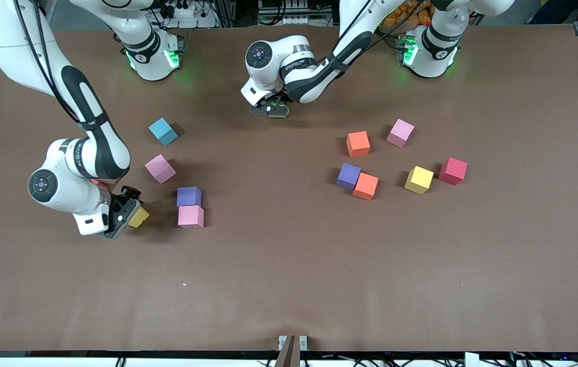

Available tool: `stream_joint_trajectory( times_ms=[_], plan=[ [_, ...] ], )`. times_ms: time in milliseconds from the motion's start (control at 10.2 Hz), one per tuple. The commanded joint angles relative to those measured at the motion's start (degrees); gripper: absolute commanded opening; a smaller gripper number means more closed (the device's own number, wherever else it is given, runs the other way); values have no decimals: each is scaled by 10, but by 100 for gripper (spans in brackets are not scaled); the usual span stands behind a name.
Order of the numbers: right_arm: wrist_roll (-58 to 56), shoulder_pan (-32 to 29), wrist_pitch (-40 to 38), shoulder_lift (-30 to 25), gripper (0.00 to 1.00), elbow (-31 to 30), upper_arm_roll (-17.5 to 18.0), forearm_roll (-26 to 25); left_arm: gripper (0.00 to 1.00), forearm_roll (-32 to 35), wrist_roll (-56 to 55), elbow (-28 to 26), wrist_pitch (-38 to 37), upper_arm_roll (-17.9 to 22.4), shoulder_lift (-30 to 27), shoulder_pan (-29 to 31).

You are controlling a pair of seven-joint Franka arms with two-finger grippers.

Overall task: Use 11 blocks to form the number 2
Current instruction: 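Place the green block mid-table with the left gripper while the right lifts yellow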

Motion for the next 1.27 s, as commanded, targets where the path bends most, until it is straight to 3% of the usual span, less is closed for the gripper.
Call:
stream_joint_trajectory(
  times_ms=[0, 196, 294, 392, 686, 883, 981, 1177],
  plan=[
    [-8, -5, 10, -19, 100, -25, 4, -5, 100, 13, -7, -3, 1, 0, -28, 7],
    [-8, -7, 10, -20, 94, -25, 4, -6, 100, 10, -16, 1, -9, 1, -57, 11],
    [-8, -7, 17, -18, 69, -26, 4, -9, 100, 8, -15, 6, -29, 4, -74, 22],
    [-11, -5, 22, -18, 61, -25, 4, -11, 100, 8, -16, 9, -55, 4, -86, 47],
    [-76, 12, 13, -57, 57, -20, 6, -23, 100, 18, -17, 6, -86, 4, -105, 168],
    [-94, 38, -5, -96, 55, -19, 10, -23, 100, 43, -83, -3, -95, 9, -111, 228],
    [-95, 65, -50, -130, 54, -15, 10, -24, 100, 82, -124, -7, -95, 7, -110, 260],
    [-96, 113, -125, -177, 50, -2, 11, -23, 100, 95, -167, -9, -93, 7, -107, 292]
  ],
)
